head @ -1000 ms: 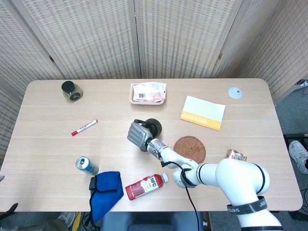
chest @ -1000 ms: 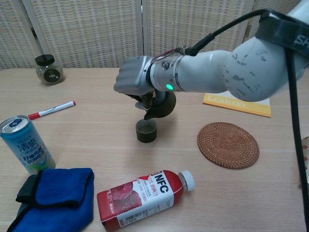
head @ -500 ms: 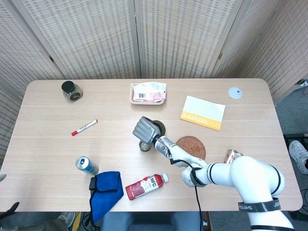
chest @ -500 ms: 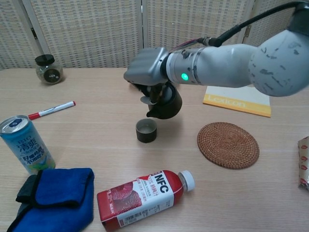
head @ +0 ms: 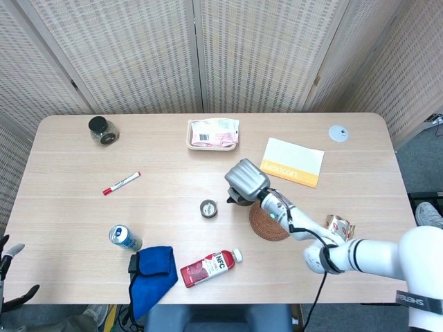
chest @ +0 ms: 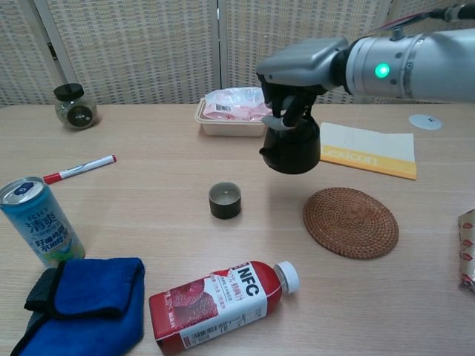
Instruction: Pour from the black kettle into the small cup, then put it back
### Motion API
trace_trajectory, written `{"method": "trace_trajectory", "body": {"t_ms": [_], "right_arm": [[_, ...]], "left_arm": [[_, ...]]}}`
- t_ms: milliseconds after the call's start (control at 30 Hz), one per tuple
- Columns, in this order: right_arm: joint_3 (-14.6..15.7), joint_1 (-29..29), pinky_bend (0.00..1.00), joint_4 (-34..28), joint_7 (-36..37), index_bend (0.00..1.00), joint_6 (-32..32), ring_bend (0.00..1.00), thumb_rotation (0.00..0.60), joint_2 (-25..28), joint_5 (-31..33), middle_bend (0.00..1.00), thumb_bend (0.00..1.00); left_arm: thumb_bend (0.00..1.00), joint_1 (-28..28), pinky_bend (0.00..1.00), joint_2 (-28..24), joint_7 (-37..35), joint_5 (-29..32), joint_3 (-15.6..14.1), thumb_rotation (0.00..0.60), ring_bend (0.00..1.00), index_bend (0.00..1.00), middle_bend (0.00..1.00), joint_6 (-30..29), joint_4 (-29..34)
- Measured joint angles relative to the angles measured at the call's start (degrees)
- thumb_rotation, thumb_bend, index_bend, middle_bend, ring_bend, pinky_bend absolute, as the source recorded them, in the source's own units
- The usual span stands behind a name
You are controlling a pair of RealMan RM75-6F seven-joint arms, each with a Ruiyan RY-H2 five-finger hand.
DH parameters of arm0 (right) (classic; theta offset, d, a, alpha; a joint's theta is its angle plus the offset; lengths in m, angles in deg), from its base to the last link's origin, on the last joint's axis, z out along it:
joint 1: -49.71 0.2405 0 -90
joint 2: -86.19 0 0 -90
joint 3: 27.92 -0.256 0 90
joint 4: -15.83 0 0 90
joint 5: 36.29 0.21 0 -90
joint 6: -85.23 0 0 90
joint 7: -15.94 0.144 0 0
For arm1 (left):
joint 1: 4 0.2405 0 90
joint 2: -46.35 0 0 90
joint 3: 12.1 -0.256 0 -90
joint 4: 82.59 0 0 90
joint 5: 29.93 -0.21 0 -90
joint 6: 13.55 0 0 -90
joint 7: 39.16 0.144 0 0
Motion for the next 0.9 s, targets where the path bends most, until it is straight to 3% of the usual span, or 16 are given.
{"method": "trace_trajectory", "body": {"t_ms": [400,900], "right_arm": [[4.03,-9.46,0.55,-1.34,6.67,1.0,3.99,0.93,0.441,3.71,-8.87,1.0,0.52],[5.04,-15.67,0.55,5.8,13.22,1.0,3.95,0.93,0.441,-0.54,-15.94,1.0,0.51]], "left_arm": [[0.06,-0.88,0.0,0.24,1.29,-0.41,-0.27,0.6,0.03,0.19,0.02,0.97,1.13],[0.06,-1.1,0.0,0.41,1.46,0.17,-0.44,0.6,0.03,0.19,0.02,1.31,1.26]]}}
